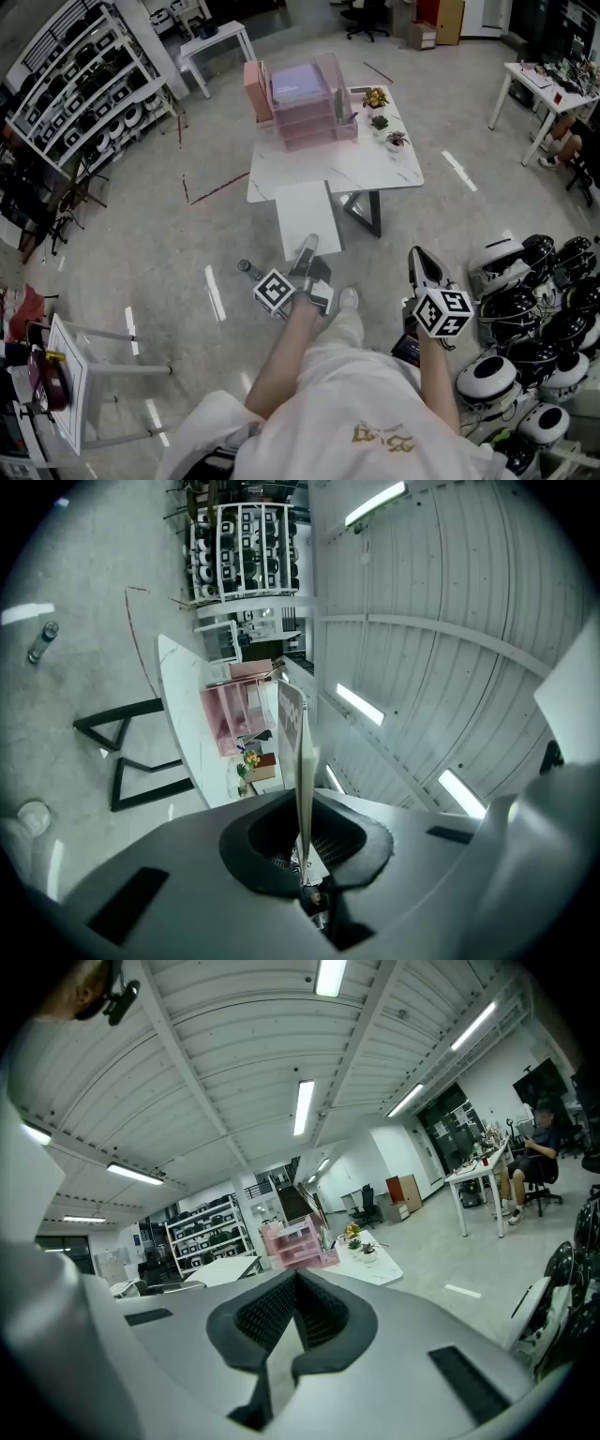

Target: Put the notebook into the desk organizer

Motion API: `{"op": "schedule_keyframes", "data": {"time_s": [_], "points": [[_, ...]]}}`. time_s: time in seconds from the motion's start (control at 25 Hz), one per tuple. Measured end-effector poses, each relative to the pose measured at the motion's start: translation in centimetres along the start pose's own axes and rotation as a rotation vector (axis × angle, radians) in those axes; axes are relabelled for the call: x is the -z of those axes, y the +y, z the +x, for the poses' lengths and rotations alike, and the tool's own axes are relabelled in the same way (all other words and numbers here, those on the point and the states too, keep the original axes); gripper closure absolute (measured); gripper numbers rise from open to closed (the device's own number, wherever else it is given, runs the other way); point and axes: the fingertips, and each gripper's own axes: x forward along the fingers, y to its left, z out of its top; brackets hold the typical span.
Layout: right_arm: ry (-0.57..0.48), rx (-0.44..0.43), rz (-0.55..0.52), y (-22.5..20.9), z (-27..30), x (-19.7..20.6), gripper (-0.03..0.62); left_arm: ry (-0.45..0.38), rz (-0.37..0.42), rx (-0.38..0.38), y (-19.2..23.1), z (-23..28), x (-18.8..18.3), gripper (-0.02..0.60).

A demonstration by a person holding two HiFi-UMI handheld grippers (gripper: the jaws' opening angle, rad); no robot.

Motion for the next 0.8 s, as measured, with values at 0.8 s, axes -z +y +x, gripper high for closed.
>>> {"op": "schedule_keyframes", "data": {"time_s": [0.8], "points": [[0.09,0.018,0.05,-3.5,11.6,1.6,0.582,-0.016,-0.077,-0.032,5.2,7.6,-4.8,0.555]]}}
